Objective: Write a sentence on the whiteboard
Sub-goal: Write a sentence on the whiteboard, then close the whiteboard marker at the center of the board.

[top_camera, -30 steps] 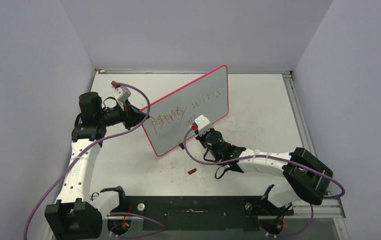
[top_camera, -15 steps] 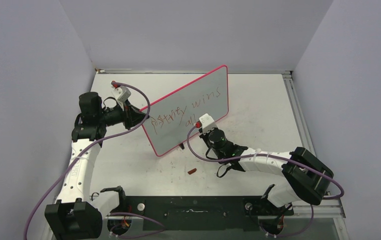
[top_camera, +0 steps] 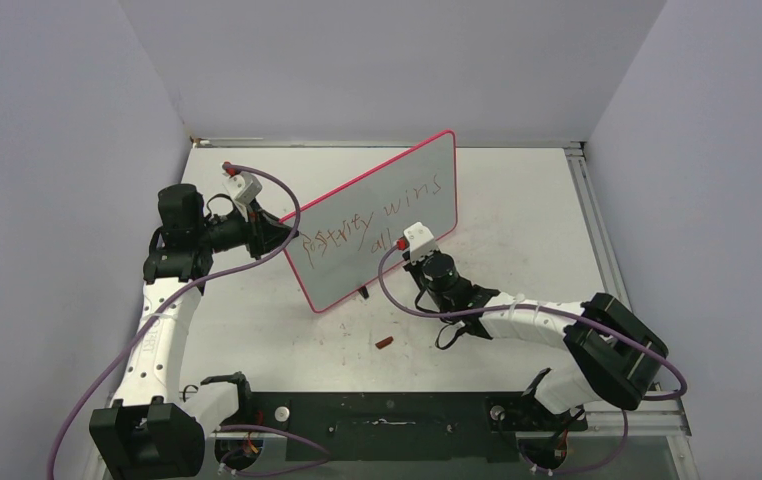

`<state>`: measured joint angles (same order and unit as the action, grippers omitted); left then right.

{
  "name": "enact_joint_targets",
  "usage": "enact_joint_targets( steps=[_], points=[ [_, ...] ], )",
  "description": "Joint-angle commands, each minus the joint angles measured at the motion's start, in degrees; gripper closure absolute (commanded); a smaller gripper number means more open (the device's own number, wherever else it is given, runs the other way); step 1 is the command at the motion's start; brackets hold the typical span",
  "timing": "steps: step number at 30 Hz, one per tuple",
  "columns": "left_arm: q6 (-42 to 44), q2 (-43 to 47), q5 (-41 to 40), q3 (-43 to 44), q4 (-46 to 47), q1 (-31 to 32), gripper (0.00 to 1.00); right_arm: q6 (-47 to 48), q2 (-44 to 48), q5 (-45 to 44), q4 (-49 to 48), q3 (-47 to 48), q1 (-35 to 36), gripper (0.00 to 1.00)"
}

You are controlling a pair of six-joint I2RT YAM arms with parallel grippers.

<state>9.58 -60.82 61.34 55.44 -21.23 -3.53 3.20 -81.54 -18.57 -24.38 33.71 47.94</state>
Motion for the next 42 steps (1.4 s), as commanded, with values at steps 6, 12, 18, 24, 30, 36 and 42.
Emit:
enact_joint_targets(
  steps=[6,12,18,24,30,36,42],
  points=[
    [2.7,0.3,1.9,0.5,-1.1,-0.1,1.0,0.9,-1.5,2.1,-4.4,1.5,-0.8,0.95],
    [2.9,0.2,1.9,0.5,-1.2,-0.1,1.0,1.2,-1.9,1.9,-4.8,1.7,-1.2,0.95],
    [2.9,0.2,1.9,0.5,-1.4,-0.2,1.0,1.3,-1.3,1.8,-5.0,1.5,-1.3,0.95],
    [2.9,0.5,0.9,0.7,-1.4,-0.2,1.0,1.3,-0.4,1.6,-3.6,1.6,-1.2,0.95],
    [1.6,1.4,-2.4,0.8,-1.0,-0.5,0.76,-1.9,5.9,-2.2,5.5,1.9,0.5,0.95],
    [0.6,3.0,-3.7,0.1,0.3,-0.5,0.43,-5.5,15.1,-2.9,12.0,1.0,0.9,0.95],
    [-0.5,7.2,-7.1,-0.5,3.3,-0.5,0.17,-7.6,21.3,-1.1,18.8,2.6,1.0,0.95]
  ],
)
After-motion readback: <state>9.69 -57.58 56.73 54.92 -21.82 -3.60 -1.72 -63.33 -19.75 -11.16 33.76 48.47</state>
